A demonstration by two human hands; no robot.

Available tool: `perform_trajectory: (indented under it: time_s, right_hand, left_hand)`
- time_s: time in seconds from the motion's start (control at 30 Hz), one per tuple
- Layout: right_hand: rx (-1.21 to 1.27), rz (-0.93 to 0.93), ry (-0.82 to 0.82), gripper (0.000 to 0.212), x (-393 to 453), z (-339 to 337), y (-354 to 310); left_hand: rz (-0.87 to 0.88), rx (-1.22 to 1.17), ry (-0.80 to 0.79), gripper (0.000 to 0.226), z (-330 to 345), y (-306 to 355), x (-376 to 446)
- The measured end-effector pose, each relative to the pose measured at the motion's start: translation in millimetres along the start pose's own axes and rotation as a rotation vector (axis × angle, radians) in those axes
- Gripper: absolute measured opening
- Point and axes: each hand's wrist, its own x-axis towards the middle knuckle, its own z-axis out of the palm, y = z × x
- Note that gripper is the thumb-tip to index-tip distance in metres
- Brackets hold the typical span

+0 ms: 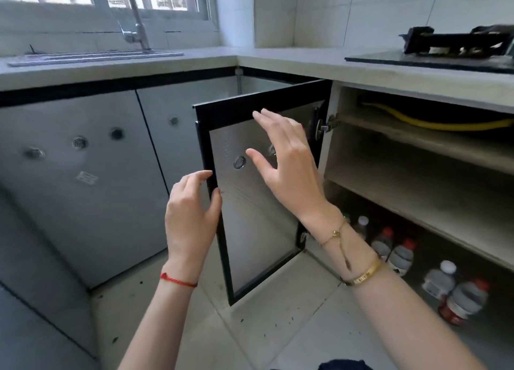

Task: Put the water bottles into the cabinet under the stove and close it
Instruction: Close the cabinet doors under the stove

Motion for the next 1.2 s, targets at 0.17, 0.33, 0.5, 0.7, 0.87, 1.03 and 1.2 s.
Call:
perform_trajectory:
  time_s: [0.17,0.33,0.5,0.7,0.87,1.03,1.2]
  right_hand:
    - [-0.069,-0.099,-0.04,0.059,36,26,-25]
    - [-0.136,-0.129,-0.091,0.061,53,52,-35]
    - [-0.125,-0.114,-0.164,0.06,61,66,-41]
    - [-0.105,-0.073,-0.184,0.06,59,75,-44]
    - [-0.103,-0.063,-0.168,0.054,57,73,-47]
    - [-0.11,-0.09,-0.092,0.049,41,55,-47]
    - [-0.156,-0.111,0.009,0.036,15,15,-40]
  left_hand:
    - [-0.097,0.011,-0.017,0.058,5,-19,18]
    - [-0.133,-0.059,-0.126,0.072,15,-28,27]
    - [-0.094,-0.163,-0.152,0.064,20,-27,30]
    - [-0.139,-0.185,-0.128,0.071,23,-33,32]
    - [-0.134,-0.193,-0.226,0.068,27,-38,33]
    - [-0.068,-0.254,-0.208,0.059,25,-29,18]
    - [0.042,-0.359,-0.202,0.049,26,-5,-4]
